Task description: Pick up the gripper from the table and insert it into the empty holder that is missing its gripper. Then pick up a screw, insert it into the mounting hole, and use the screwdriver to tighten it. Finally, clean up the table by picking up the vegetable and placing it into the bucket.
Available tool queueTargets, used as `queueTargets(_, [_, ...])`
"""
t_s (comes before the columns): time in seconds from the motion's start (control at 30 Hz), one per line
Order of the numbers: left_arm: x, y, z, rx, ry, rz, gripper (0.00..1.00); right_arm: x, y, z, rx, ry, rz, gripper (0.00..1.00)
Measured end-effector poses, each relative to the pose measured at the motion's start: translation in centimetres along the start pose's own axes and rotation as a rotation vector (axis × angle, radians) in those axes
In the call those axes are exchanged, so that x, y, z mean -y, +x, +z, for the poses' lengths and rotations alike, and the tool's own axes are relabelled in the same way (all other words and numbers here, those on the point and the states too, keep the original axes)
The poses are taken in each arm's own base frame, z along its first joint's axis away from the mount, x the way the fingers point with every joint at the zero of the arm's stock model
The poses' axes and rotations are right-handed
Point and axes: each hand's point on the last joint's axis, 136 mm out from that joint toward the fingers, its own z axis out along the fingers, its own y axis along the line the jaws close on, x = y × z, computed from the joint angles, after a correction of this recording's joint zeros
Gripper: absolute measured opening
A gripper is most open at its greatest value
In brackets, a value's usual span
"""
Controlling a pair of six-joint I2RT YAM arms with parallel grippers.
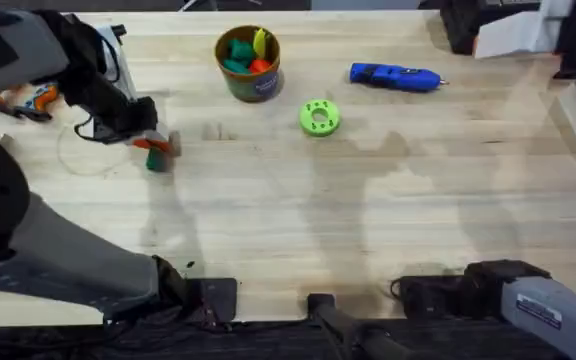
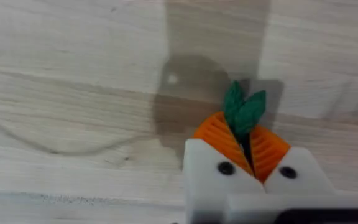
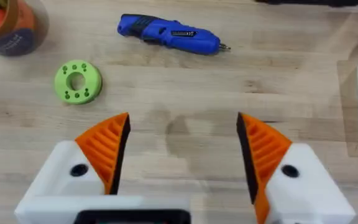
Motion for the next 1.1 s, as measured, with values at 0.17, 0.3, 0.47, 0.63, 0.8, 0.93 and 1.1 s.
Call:
queueTargets(0.17, [2.1, -3.9, -3.8, 0.098, 0.052, 0.058, 0.010, 0.0, 0.0, 0.0, 0.000, 0.000, 0.000, 0.940])
queueTargets(0.3, [6.2, -9.0, -9.3, 0.285, 0.118, 0.170, 0.010, 0.0, 0.0, 0.0, 0.000, 0.000, 0.000, 0.941])
queueTargets(0.47, [13.0, -12.9, -15.7, 0.512, 0.221, 0.333, 0.009, 0.0, 0.1, 0.0, -0.004, 0.000, 0.000, 0.941])
queueTargets(0.63, [19.6, -14.5, -19.1, 0.676, 0.341, 0.480, 0.009, 0.0, 0.8, 0.0, -0.032, 0.001, 0.000, 0.941])
queueTargets(0.8, [23.9, -14.1, -20.4, 0.735, 0.410, 0.572, 0.009, 0.0, 1.4, 0.0, -0.056, 0.001, -0.001, 0.941])
queueTargets(0.93, [25.1, -13.7, -20.2, 0.733, 0.424, 0.593, 0.009, 0.0, 1.4, 0.0, -0.057, 0.001, 0.000, 0.942])
queueTargets(1.1, [25.0, -14.0, -17.4, 0.664, 0.418, 0.579, 0.009, 0.0, 1.4, 0.0, -0.057, 0.001, -0.001, 0.941])
